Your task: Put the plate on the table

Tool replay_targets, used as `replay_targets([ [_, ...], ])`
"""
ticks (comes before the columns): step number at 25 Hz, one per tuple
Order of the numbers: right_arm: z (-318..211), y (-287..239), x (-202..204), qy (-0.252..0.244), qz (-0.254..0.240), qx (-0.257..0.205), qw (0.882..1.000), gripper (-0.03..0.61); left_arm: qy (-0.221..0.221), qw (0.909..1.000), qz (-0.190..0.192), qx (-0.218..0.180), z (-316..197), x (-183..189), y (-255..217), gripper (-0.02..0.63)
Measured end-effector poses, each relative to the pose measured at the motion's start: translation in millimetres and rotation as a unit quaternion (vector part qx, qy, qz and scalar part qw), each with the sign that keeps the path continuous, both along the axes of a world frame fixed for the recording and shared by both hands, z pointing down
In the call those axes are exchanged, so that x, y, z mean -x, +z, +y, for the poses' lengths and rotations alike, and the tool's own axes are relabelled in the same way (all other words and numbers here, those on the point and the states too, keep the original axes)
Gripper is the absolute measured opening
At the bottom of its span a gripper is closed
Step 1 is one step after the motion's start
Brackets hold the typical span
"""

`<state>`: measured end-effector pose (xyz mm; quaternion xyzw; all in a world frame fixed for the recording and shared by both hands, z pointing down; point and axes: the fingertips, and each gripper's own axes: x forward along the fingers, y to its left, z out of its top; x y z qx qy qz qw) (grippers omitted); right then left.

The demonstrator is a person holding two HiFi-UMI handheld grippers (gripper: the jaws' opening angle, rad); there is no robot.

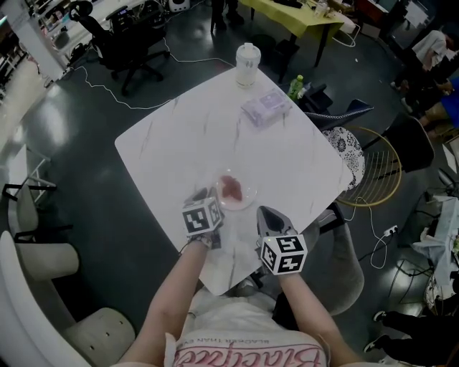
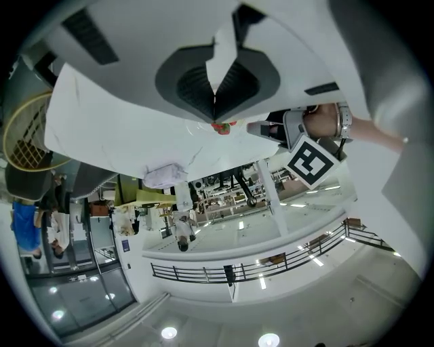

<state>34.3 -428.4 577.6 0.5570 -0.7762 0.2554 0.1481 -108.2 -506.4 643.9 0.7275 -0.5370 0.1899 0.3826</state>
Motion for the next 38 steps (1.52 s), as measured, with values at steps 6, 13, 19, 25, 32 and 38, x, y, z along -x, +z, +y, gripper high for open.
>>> replay_targets([
  [6,-1,-16,3,-0.008,0.001,-0.023,1.000,0.003,0.019,0.9980,-0.012,-0.059,15,4,-33,0.064],
  [13,15,-47,5,-0.035,0.021,-0.064,0.997,0.003,0.078,0.9811,-0.036,-0.173,50,-10,-95,0.057],
  [19,49,-77,9,-0.056,0.021,-0.096,0.994,0.003,0.098,0.9639,0.000,-0.248,98,-24,-140,0.018],
  [25,96,-99,11,-0.083,0.029,-0.128,0.988,0.003,0.118,0.9374,0.022,-0.327,162,-39,-187,0.005],
  [32,146,-127,19,-0.112,0.013,-0.169,0.979,0.003,0.106,0.9157,-0.016,-0.387,221,-37,-227,0.005],
  [38,179,-179,29,-0.128,0.007,-0.239,0.962,0.003,0.114,0.9037,-0.019,-0.412,254,-35,-252,0.005],
])
